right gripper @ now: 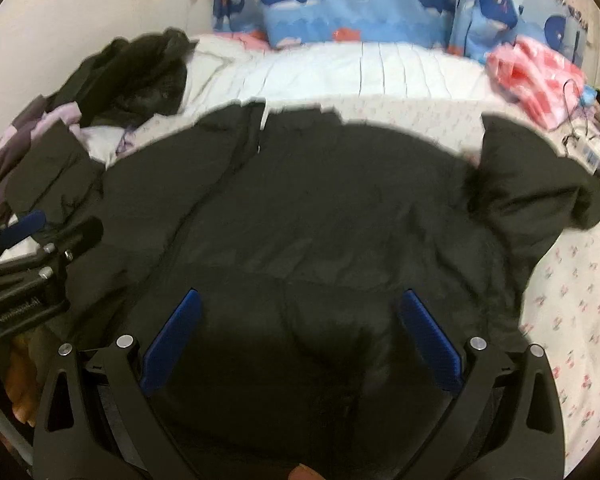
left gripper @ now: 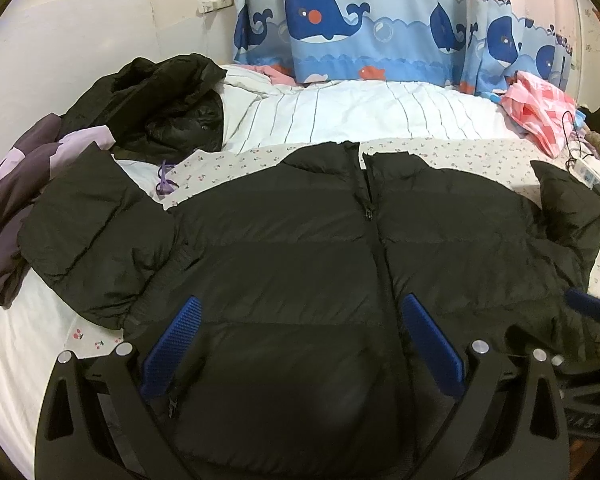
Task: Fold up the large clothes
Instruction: 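Grasp the black jacket sleeve cuff with the right tool and lift it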
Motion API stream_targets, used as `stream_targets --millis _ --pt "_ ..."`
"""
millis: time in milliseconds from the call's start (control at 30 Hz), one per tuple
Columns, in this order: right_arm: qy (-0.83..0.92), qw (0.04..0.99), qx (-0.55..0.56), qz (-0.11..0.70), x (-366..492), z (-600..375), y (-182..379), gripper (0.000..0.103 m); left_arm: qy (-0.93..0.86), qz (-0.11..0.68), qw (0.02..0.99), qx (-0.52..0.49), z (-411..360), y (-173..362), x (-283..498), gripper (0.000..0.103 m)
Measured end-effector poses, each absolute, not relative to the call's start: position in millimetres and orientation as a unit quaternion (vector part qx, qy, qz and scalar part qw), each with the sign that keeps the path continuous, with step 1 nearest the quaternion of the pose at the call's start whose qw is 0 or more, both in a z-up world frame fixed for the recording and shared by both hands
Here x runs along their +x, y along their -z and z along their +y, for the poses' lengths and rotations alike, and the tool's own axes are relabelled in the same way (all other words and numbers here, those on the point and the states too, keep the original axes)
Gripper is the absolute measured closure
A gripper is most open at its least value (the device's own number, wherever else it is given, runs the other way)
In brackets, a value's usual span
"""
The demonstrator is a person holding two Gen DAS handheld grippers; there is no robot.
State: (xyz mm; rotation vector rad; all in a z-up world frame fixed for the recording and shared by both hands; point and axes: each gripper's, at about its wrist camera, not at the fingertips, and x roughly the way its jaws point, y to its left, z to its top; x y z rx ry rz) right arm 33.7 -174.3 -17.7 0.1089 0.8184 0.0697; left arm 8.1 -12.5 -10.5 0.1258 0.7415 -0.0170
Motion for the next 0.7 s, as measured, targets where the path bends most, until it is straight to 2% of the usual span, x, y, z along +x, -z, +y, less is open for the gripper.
stream_targets --millis 133,267,333,500,700 --pt "-0.009 0.935 0.104 0.339 23 -226 -29 0.006 0.005 0.366 0.929 0.052 -4 9 13 0.006" --pt "0.067 0.91 0.249 0.325 13 -348 -36 0.006 0.002 0.374 0.926 0.039 3 11 18 0.006" --pt "0.101 0.88 0.337 0.321 7 -424 -21 0.006 0.002 0.377 0.926 0.033 6 12 21 0.006" --pt "0.141 0.811 0.452 0.343 27 -559 31 0.006 0.002 0.386 0.922 0.033 6 17 25 0.006" --pt "0.1 0.766 0.521 0.363 73 -605 89 0.006 0.0 0.394 0.918 0.042 5 24 30 0.006"
